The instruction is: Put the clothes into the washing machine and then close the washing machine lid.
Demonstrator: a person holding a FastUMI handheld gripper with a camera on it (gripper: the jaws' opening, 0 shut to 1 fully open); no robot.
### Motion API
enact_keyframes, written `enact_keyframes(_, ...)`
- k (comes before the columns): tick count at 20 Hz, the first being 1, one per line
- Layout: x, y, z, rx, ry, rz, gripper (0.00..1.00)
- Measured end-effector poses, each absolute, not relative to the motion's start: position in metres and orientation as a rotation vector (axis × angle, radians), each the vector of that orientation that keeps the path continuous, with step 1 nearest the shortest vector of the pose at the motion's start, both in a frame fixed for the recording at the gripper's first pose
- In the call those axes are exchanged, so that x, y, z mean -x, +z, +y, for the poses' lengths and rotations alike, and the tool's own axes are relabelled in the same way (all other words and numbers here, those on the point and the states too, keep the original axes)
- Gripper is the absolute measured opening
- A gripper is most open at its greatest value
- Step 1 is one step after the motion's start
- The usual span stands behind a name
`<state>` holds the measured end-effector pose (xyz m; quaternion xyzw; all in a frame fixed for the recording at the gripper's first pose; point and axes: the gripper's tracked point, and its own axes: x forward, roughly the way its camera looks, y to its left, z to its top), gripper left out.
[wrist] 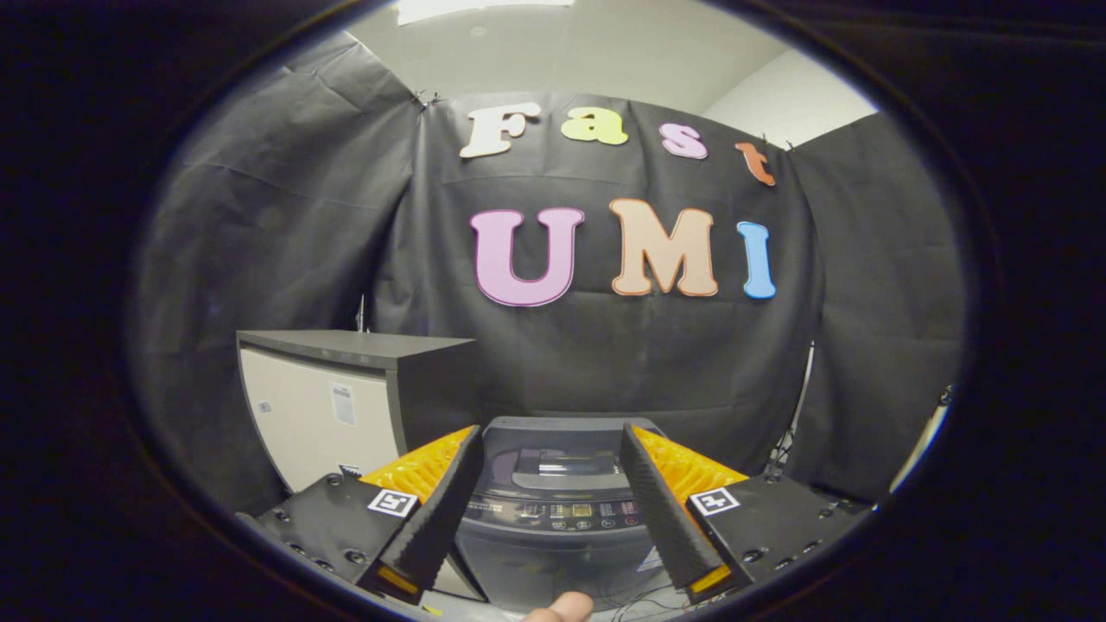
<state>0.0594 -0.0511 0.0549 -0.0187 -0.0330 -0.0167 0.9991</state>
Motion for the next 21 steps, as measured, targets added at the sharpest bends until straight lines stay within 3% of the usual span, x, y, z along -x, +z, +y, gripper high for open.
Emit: enact_keyframes(21,-0.053,0.057,-0.075,0.045,-0.065,-0.124,0.98)
